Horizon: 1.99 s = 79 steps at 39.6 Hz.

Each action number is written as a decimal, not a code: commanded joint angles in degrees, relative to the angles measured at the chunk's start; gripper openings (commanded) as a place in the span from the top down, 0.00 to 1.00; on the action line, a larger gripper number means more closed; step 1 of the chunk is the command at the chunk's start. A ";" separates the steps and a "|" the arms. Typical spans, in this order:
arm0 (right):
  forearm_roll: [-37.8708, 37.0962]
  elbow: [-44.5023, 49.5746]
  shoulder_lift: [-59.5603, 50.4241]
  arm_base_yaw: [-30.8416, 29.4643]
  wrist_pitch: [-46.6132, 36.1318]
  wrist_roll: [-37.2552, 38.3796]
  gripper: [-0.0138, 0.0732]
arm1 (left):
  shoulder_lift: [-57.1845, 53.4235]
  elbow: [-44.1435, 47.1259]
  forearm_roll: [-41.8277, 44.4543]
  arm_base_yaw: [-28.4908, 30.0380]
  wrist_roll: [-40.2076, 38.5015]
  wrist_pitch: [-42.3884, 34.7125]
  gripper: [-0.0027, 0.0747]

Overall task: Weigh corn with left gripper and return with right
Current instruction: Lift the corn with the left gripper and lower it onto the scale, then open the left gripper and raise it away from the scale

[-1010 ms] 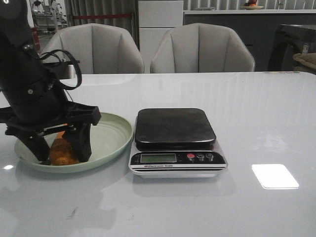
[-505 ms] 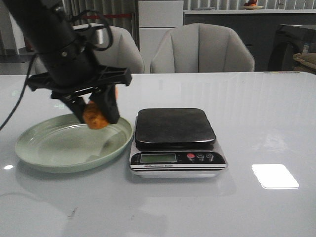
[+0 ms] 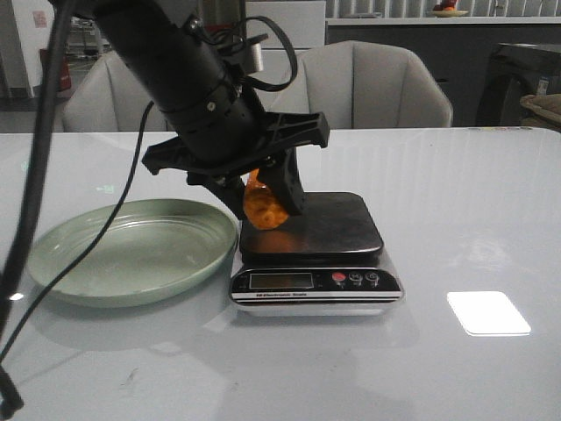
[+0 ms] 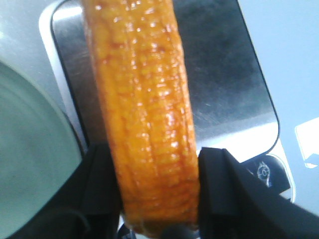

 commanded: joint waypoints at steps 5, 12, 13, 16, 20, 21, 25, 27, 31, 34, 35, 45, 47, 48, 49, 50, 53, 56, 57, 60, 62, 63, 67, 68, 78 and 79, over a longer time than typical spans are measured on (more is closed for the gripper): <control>-0.67 0.59 -1.11 -0.20 -4.52 0.00 0.66 | -1.65 -1.84 -4.08 -1.91 -0.14 -3.23 0.55; -0.67 0.59 -1.16 -0.20 -4.52 0.00 0.66 | -1.28 -1.84 -4.19 -2.46 -0.14 -4.01 0.38; -0.67 0.59 -1.16 -0.20 -4.52 0.00 0.66 | -1.30 -1.84 -4.19 -2.46 -0.14 -4.11 0.36; -0.67 0.59 -1.16 -0.20 -4.52 0.00 0.66 | -1.30 -1.84 -4.19 -2.46 -0.14 -4.11 0.33; -0.67 0.59 -1.16 -0.20 -4.52 0.00 0.66 | -1.30 -1.84 -4.19 -2.46 -0.14 -4.25 0.33; -0.67 0.59 -1.16 -0.20 -4.52 0.00 0.66 | -1.30 -1.84 -4.19 -2.46 -0.14 -4.36 0.33; -0.67 0.59 -1.16 -0.20 -4.52 0.00 0.66 | -1.30 -2.80 -4.19 -2.46 -0.14 -3.09 0.33; -0.67 0.59 -1.16 -0.20 -4.52 0.00 0.66 | -1.67 -3.42 -3.69 -2.46 -0.14 -2.26 0.33; -0.67 0.59 -1.16 -0.20 -4.52 0.00 0.66 | -3.51 -3.73 -1.74 -2.46 -0.14 -1.95 0.33; -0.67 0.59 -1.16 -0.20 -4.52 0.00 0.66 | -5.24 -3.73 -0.41 -2.46 -0.14 -0.77 0.33; -0.67 0.59 -1.16 -0.20 -4.52 0.00 0.66 | -5.85 -3.73 0.27 -2.46 -0.14 -0.35 0.33; -0.67 0.59 -1.16 -0.20 -4.52 0.00 0.66 | -15.25 0.41 5.31 -0.41 -0.42 1.46 0.33; -0.67 0.59 -1.16 -0.20 -4.52 0.00 0.66 | -17.59 2.05 6.20 0.37 -0.42 1.17 0.33; -0.67 0.59 -1.16 -0.20 -4.52 0.00 0.66 | -18.57 2.75 6.32 0.57 -0.42 1.05 0.33; -0.67 0.59 -1.16 -0.20 -4.52 0.00 0.66 | -19.54 3.45 6.87 0.99 -0.42 0.93 0.33; -0.67 0.59 -1.16 -0.25 -4.52 0.00 0.66 | -20.87 4.39 7.20 1.35 -0.42 0.93 0.33; -0.67 0.59 -1.16 -0.31 -4.52 0.00 0.66 | -24.70 7.37 7.67 2.19 -0.42 0.93 0.33; -0.67 0.59 -1.16 -0.31 -4.52 0.00 0.66 | -28.38 10.22 8.55 2.34 -0.42 0.67 0.33; -0.67 0.59 -1.16 -0.31 -4.52 0.00 0.66 | -29.91 11.41 8.99 2.34 -0.42 0.67 0.33; -0.67 0.59 -1.16 -0.31 -4.52 0.00 0.66 | -34.27 14.58 9.93 2.34 -0.42 0.67 0.33; -0.67 0.59 -1.16 -0.31 -4.52 0.00 0.66 | -37.15 16.99 10.44 2.34 -0.42 0.67 0.33; -0.67 0.59 -1.16 -0.31 -4.52 0.00 0.66 | -38.87 17.90 10.74 2.34 -0.42 0.67 0.33; -0.67 0.59 -1.16 -0.31 -4.52 0.00 0.66 | -45.27 22.11 11.61 2.34 -0.42 0.57 0.33; -0.67 0.59 -1.09 -0.30 -4.52 0.00 0.66 | -47.25 23.26 11.72 2.34 -0.42 0.57 0.33; -0.67 0.59 -1.09 -0.30 -4.52 0.00 0.66 | -64.67 33.09 12.09 2.34 -0.42 0.44 0.33; -0.67 0.59 -1.09 -0.30 -4.52 0.00 0.66 | -66.63 34.24 12.54 2.34 -0.42 0.34 0.33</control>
